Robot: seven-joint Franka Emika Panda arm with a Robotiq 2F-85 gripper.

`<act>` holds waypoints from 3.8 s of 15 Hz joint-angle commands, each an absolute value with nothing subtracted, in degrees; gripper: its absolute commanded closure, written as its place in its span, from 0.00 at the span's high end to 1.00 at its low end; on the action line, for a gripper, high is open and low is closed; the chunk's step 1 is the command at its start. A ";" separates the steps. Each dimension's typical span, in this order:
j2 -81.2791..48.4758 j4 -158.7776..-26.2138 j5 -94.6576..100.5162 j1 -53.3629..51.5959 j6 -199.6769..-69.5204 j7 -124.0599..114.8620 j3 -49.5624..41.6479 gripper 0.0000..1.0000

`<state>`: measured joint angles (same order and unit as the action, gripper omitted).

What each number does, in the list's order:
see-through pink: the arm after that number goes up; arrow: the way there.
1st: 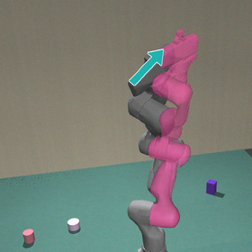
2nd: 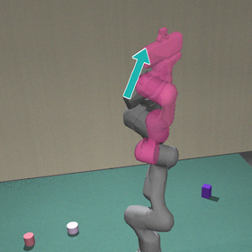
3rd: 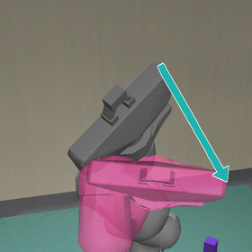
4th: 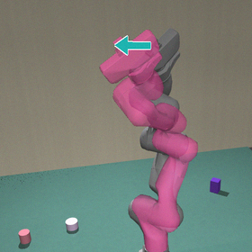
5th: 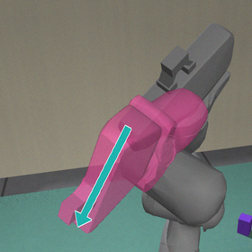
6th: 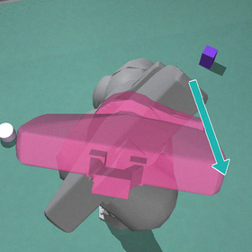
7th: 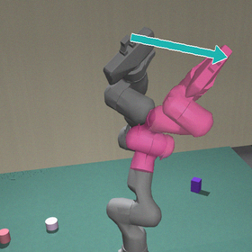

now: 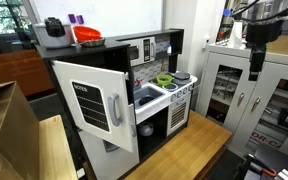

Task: Close the open cabinet drawer.

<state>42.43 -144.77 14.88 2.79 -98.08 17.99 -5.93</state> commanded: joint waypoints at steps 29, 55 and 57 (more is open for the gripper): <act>14.39 -114.93 -19.71 -17.88 -117.13 31.17 4.07 1.00; 2.92 -111.82 50.95 -11.79 -120.14 -30.53 13.06 1.00; 2.49 -111.52 53.68 -11.95 -114.07 -35.32 12.96 1.00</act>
<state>3.22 -112.66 49.69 -12.47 -121.00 -29.19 11.90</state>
